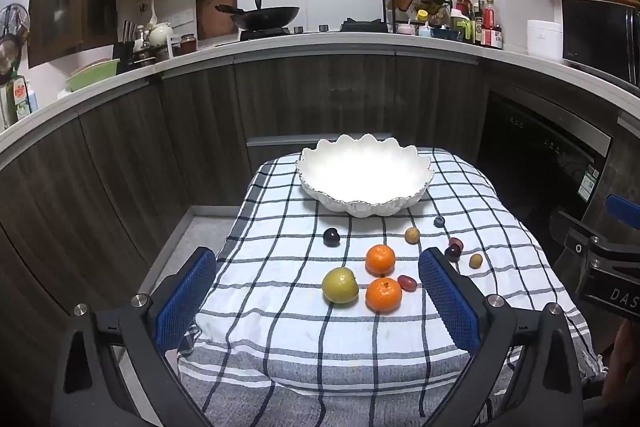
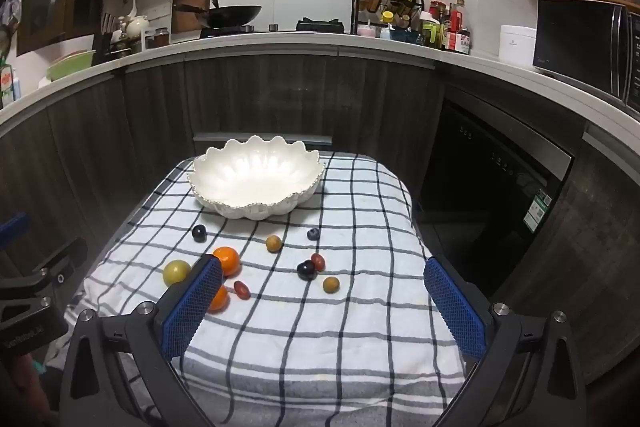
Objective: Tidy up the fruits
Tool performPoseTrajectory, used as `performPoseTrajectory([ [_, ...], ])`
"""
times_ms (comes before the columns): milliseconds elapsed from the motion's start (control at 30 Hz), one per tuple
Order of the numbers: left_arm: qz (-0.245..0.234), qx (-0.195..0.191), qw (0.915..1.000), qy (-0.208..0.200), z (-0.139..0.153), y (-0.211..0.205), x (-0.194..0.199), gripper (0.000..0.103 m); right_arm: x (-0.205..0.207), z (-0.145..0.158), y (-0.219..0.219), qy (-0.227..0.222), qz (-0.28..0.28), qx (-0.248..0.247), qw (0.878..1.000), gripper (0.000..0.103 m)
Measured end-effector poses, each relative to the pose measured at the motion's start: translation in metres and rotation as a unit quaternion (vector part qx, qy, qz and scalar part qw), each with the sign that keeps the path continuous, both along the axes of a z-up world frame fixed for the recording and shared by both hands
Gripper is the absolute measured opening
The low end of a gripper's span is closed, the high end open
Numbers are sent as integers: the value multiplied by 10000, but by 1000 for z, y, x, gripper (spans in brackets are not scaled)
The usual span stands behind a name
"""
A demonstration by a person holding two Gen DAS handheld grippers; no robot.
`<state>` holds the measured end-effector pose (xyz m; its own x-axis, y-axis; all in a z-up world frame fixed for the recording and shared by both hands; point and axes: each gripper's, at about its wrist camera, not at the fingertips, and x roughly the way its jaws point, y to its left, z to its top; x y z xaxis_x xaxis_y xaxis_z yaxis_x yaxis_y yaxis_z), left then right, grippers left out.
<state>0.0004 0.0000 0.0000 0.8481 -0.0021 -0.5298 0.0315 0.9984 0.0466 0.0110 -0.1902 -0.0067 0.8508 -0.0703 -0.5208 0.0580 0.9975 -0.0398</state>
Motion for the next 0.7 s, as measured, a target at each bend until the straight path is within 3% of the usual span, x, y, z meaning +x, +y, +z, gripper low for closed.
performPoseTrajectory([
  [700,-21,-21,10000,-72,-1,-3,0,103,-2,3,2,10,-6,-47,10000,102],
])
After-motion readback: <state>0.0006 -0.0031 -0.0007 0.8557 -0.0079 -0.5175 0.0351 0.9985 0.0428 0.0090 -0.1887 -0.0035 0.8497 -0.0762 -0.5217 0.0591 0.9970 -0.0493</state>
